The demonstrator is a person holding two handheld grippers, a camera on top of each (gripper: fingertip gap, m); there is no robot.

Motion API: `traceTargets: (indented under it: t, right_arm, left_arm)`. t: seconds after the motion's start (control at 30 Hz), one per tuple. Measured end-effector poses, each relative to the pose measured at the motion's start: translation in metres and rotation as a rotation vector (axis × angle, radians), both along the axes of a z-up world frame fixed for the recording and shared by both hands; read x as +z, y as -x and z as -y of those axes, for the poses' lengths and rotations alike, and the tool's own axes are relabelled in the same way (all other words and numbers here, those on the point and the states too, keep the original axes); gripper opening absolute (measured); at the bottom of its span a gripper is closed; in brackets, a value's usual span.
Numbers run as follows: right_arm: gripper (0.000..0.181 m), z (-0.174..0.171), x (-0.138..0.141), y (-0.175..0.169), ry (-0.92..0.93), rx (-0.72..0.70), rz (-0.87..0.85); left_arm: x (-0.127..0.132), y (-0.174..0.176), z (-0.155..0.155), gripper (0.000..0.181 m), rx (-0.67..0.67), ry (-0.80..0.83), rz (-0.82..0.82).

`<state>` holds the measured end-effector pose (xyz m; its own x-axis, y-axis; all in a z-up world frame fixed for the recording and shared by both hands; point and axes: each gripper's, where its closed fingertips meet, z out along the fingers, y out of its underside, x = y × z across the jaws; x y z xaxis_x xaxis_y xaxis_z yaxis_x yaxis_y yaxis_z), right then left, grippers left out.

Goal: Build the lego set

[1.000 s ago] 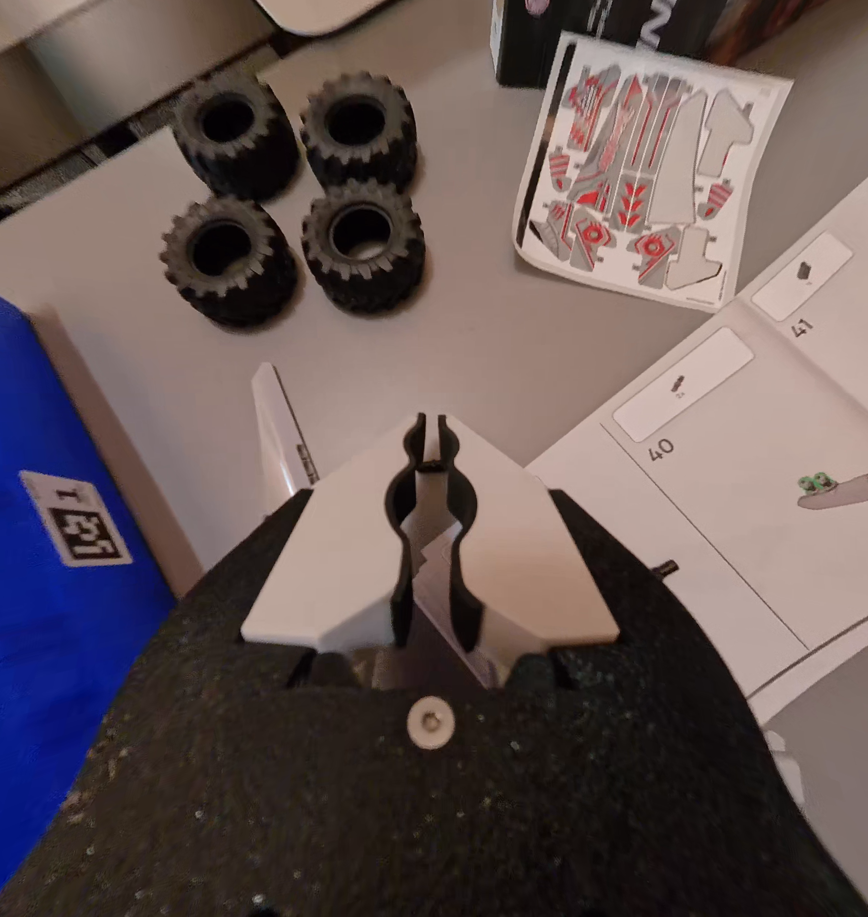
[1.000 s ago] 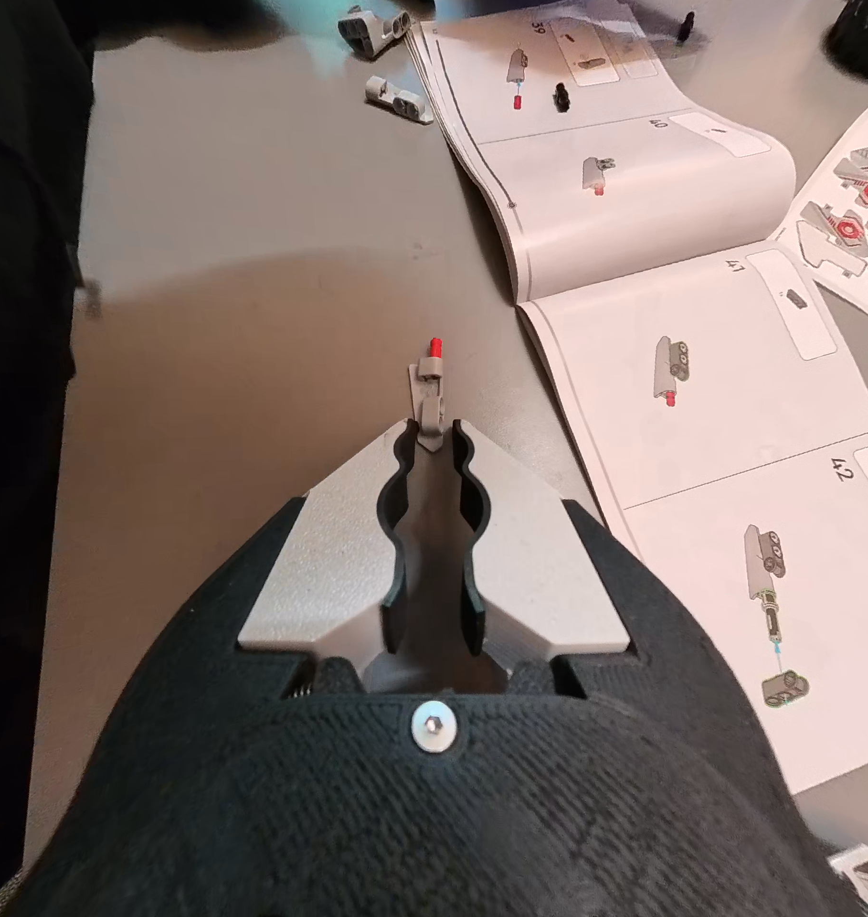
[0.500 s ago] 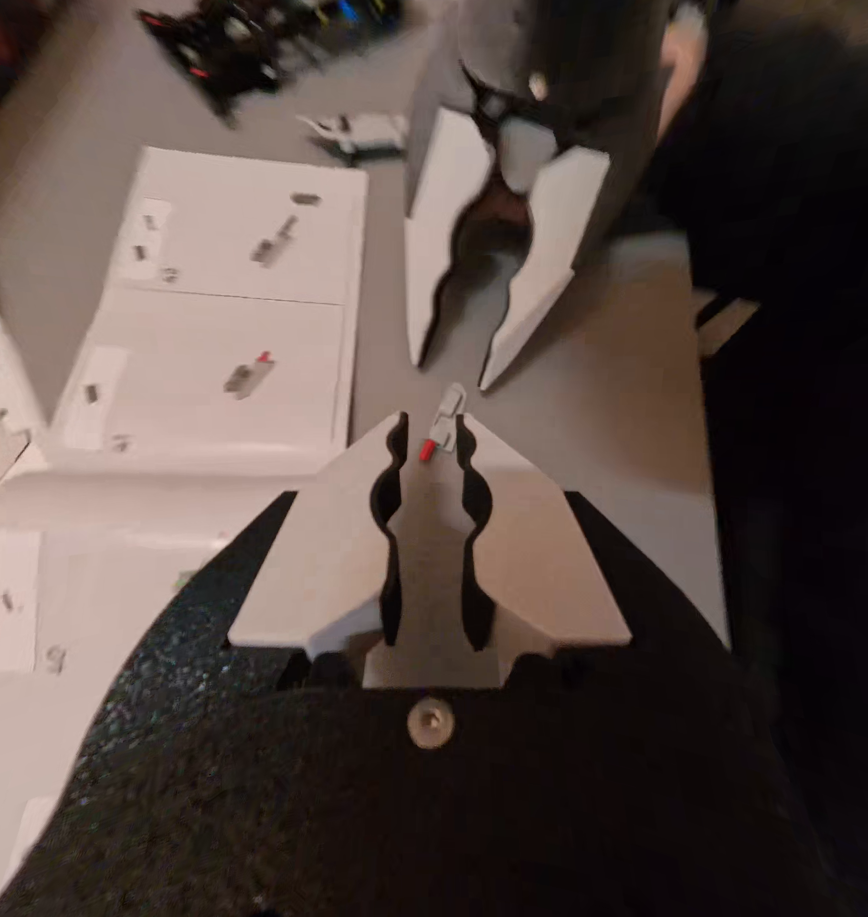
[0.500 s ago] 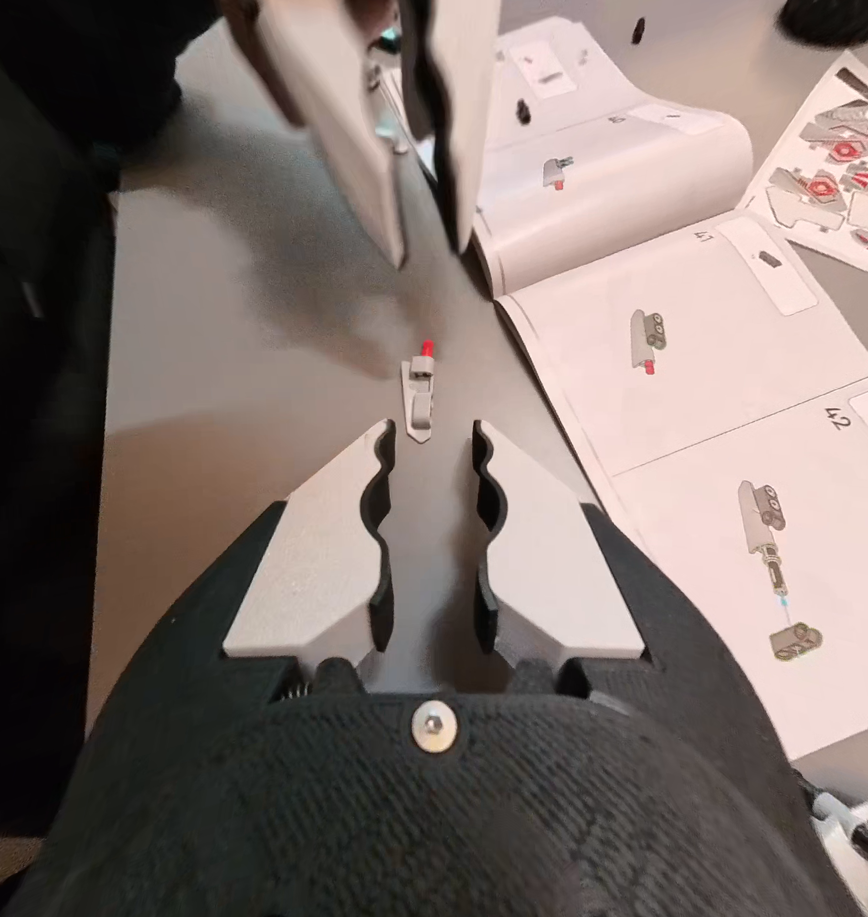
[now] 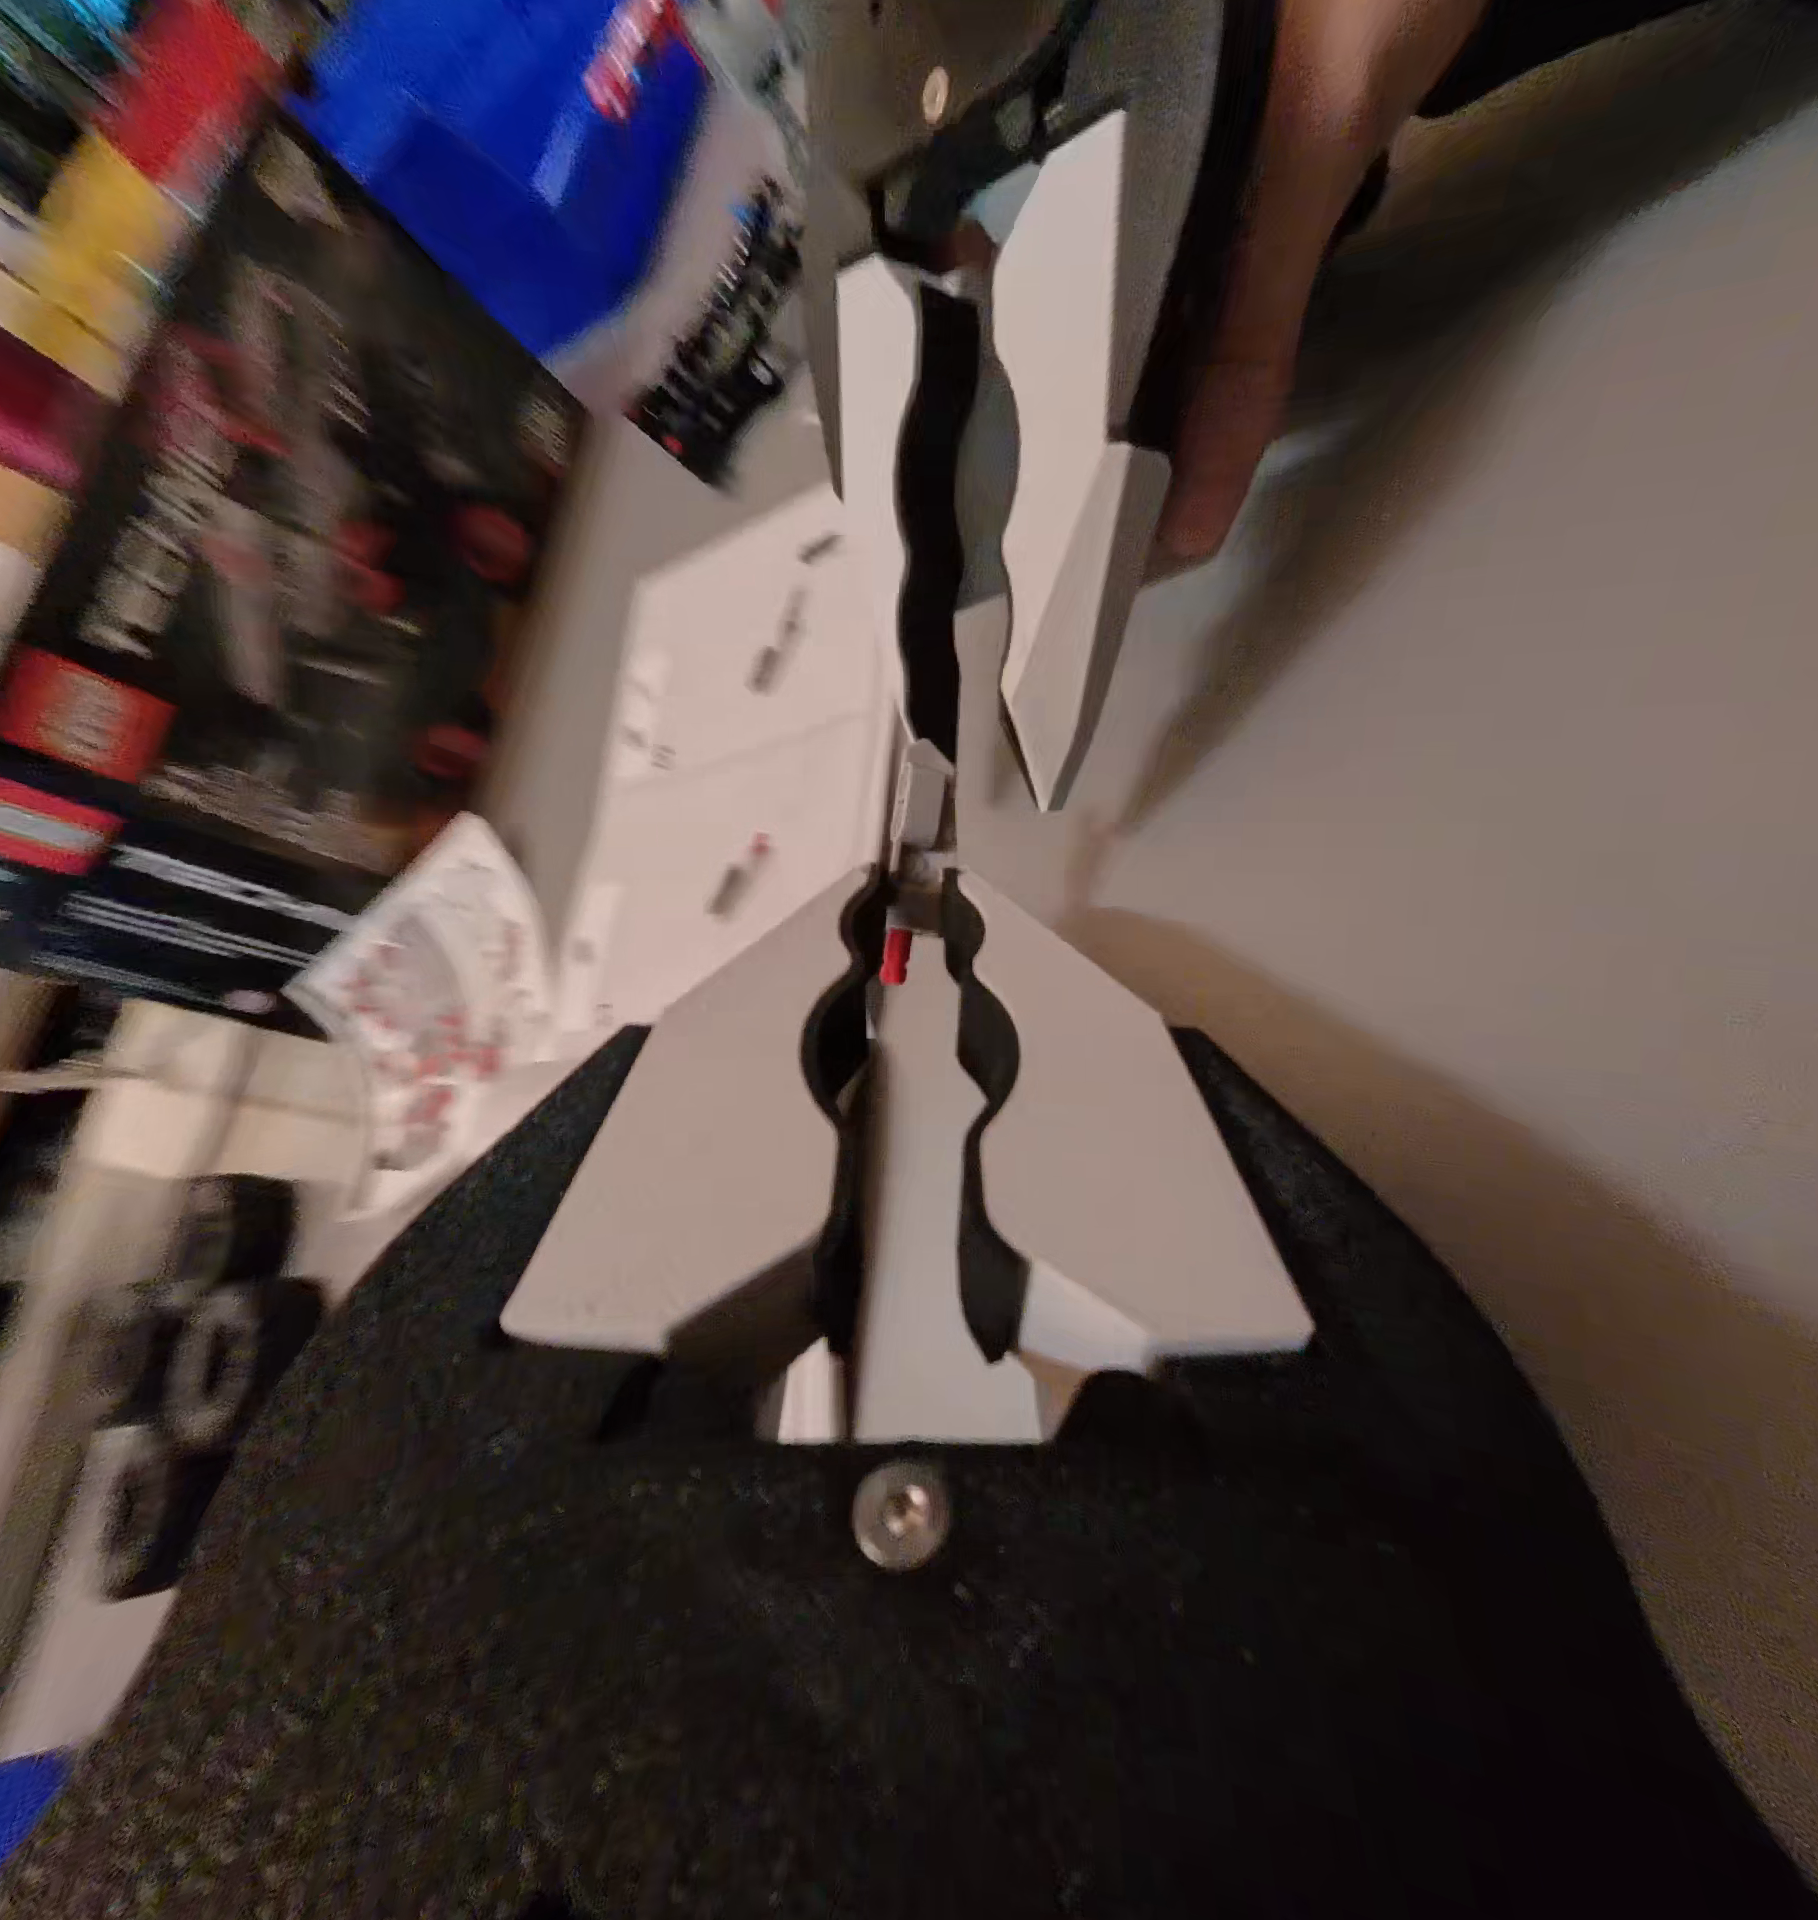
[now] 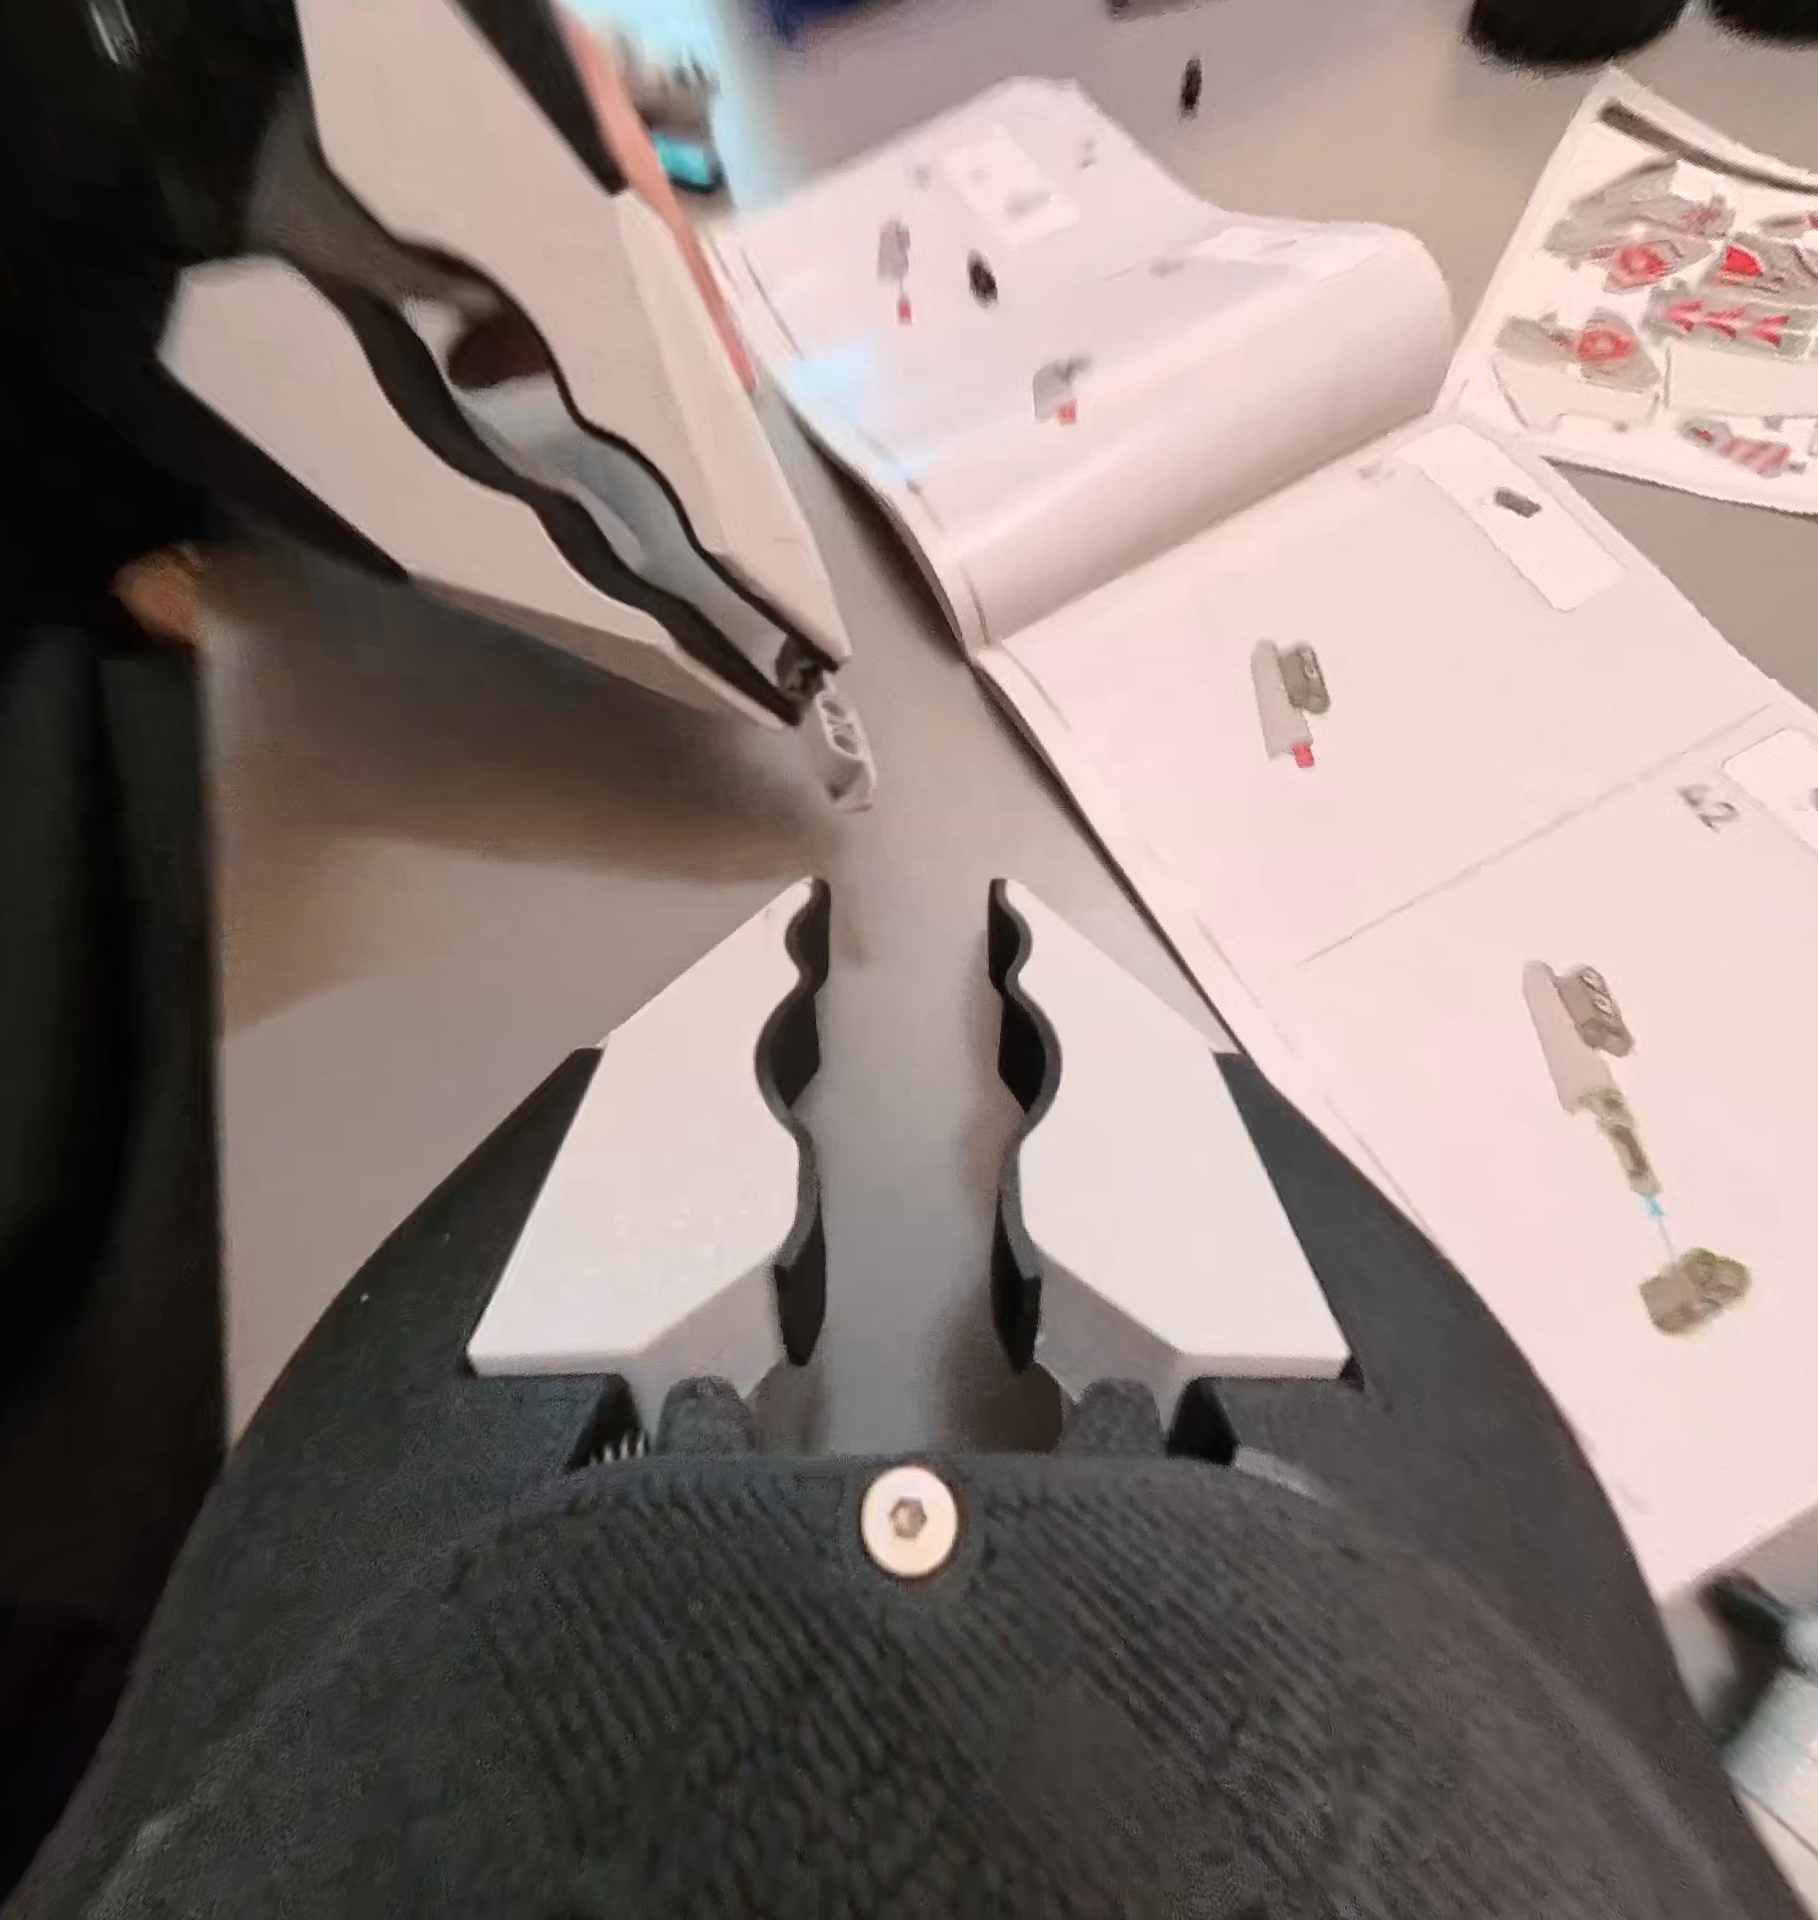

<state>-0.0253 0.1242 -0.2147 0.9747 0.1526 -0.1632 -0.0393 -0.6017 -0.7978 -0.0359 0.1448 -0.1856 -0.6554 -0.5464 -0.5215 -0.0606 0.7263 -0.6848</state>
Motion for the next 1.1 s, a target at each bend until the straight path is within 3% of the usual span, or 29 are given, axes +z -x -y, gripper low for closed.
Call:
traceTargets:
  t: [0.1,0.23,0.53,0.67,0.87,0.97,1.1]
  right_arm:
    - [0.024,-0.015,0.037,0.014,-0.21,0.022,-0.19]
    - [0.009,-0.026,0.063,0.02,-0.365,0.064,-0.328]
    - [0.015,-0.046,0.064,0.025,-0.367,0.093,-0.299]
    - [0.001,-0.049,0.071,0.029,-0.415,0.126,-0.315]
    - [0.001,-0.056,0.069,0.03,-0.401,0.122,-0.309]
    - [0.0,-0.057,0.066,0.029,-0.397,0.14,-0.19]
    - [0.0,-0.056,0.07,0.027,-0.423,0.148,-0.203]
  left_arm:
    - [0.02,0.003,-0.015,0.008,0.018,-0.138,0.24]
    - [0.03,0.009,-0.028,0.008,0.019,-0.269,0.394]
    - [0.034,0.019,-0.04,0.008,0.03,-0.231,0.434]
    - [0.031,0.019,-0.042,0.008,0.029,-0.22,0.434]
    - [0.034,0.017,-0.048,0.004,0.052,-0.19,0.435]
    - [0.035,0.018,-0.048,0.0,0.041,-0.181,0.431]
    - [0.045,0.019,-0.052,0.018,0.052,0.004,0.358]
